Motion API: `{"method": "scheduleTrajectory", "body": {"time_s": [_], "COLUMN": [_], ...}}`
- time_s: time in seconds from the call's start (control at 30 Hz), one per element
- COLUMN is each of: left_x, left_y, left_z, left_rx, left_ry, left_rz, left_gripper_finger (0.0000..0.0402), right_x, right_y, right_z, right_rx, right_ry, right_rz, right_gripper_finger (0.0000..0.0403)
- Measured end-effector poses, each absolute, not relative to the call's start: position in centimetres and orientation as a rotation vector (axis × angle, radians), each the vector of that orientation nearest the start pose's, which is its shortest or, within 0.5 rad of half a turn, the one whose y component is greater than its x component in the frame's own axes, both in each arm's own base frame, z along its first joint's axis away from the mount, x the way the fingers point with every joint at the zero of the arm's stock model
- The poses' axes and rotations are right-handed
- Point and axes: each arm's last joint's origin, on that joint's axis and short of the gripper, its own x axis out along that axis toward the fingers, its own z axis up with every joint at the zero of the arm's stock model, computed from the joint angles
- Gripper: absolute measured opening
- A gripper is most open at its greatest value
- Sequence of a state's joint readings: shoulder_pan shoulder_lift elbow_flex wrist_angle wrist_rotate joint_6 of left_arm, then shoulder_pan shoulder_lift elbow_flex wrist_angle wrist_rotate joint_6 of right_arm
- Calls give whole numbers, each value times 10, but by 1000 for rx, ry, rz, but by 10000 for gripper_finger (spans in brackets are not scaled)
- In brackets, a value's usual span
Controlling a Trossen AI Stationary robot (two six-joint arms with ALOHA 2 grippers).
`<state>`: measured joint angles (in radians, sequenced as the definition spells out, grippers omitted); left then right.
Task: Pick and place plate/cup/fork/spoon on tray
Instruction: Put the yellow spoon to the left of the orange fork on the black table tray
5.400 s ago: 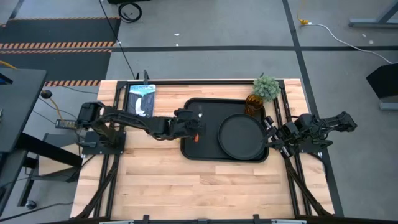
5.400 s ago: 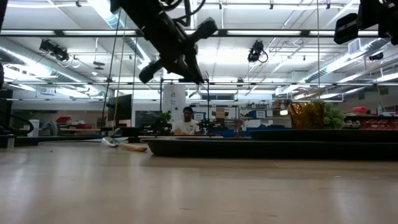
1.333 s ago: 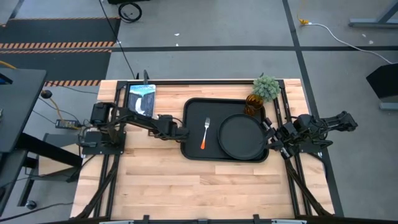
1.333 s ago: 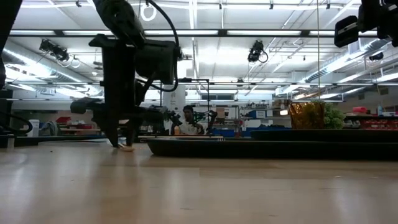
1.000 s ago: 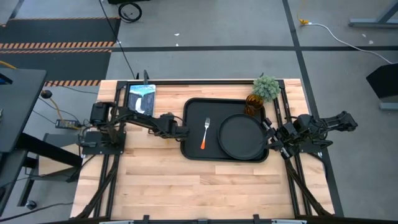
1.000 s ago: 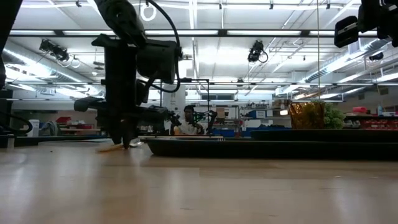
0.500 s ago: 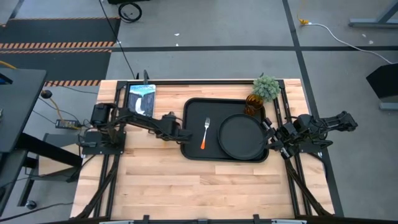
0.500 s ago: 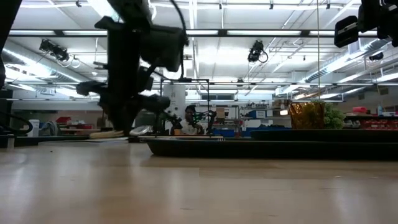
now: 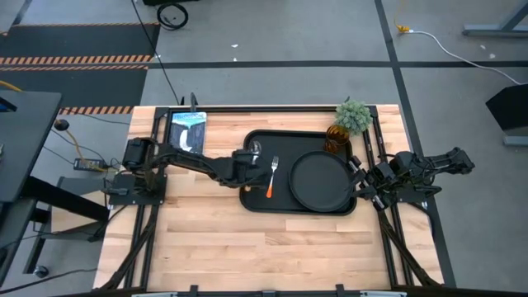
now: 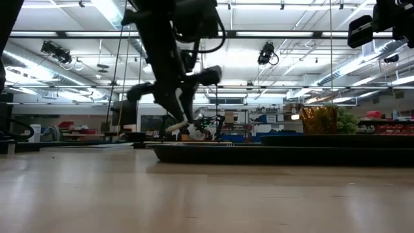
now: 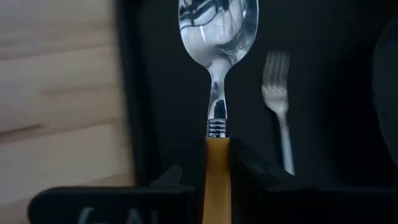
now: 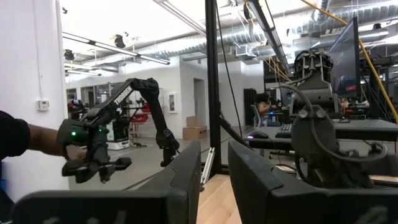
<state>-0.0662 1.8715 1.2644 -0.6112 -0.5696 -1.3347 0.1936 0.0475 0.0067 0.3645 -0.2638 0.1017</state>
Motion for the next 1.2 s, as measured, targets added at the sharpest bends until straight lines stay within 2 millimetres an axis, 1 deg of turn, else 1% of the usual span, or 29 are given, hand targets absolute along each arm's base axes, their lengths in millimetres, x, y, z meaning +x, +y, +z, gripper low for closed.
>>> {"method": "scheduleTrajectory", "body": {"time_s": [0.23, 0.43, 0.6, 0.87, 0.97, 1.2], "left_x": [384, 389, 387, 387, 387, 387], "left_y": [-9, -10, -8, -5, -5, -5], "left_z": [155, 138, 138, 138, 138, 138], "left_rx": [-842, -861, -853, -899, -899, -854], "left_ry": [669, 704, 703, 672, 670, 668], "left_rz": [1010, 1005, 1023, 1055, 1056, 1055], "left_gripper_finger": [57, 57, 59, 64, 79, 128], "right_x": [91, 91, 91, 91, 91, 91], "right_y": [26, 26, 26, 26, 26, 26], "right_z": [197, 196, 196, 196, 196, 196], "right_rx": [88, 88, 88, 88, 88, 88], "right_ry": [-304, -303, -303, -302, -302, -301], "right_rz": [469, 469, 469, 469, 469, 469], "right_gripper_finger": [88, 88, 88, 88, 88, 88]}}
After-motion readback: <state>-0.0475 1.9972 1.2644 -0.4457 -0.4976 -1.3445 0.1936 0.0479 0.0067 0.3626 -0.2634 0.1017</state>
